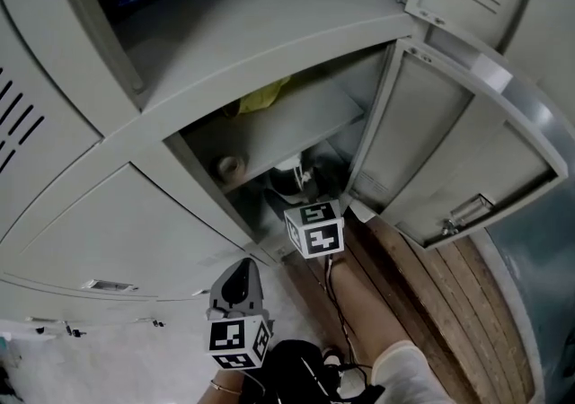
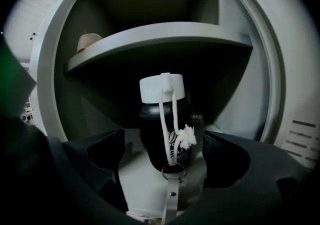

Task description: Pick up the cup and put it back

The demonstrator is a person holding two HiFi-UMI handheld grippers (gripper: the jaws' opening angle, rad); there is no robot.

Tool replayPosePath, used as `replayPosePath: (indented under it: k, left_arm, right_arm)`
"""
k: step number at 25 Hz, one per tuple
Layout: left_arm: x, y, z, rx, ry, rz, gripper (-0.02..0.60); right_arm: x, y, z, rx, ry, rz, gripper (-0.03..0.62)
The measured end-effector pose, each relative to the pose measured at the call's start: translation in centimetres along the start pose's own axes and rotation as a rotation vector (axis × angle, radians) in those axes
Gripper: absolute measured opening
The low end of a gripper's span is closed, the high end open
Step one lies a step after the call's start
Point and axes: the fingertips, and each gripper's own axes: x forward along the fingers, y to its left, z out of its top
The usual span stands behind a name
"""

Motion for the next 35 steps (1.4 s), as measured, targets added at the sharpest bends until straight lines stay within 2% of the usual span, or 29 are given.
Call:
replayPosePath:
  k: [5,24,35]
  left_arm:
    - [0.5,-0.1,-0.7,0.009,0.006,-0.023,0.009]
    - [0.7,1.7,-0.8,0.01,-0.005,-0.011,0.009]
    - [-0.3,1.8,-1.0,0.017,0.022,-0.007,0.009]
  right_arm:
    - [1.8,-0.2,0.2,0.008,-0.005,0.003,0.471]
    - [6.3,-0.6,0.9,0.007,-0.022,0.045,0.476]
    - [6.0,-0.5,0.8,-0.046,-0.004,0.01,0.434]
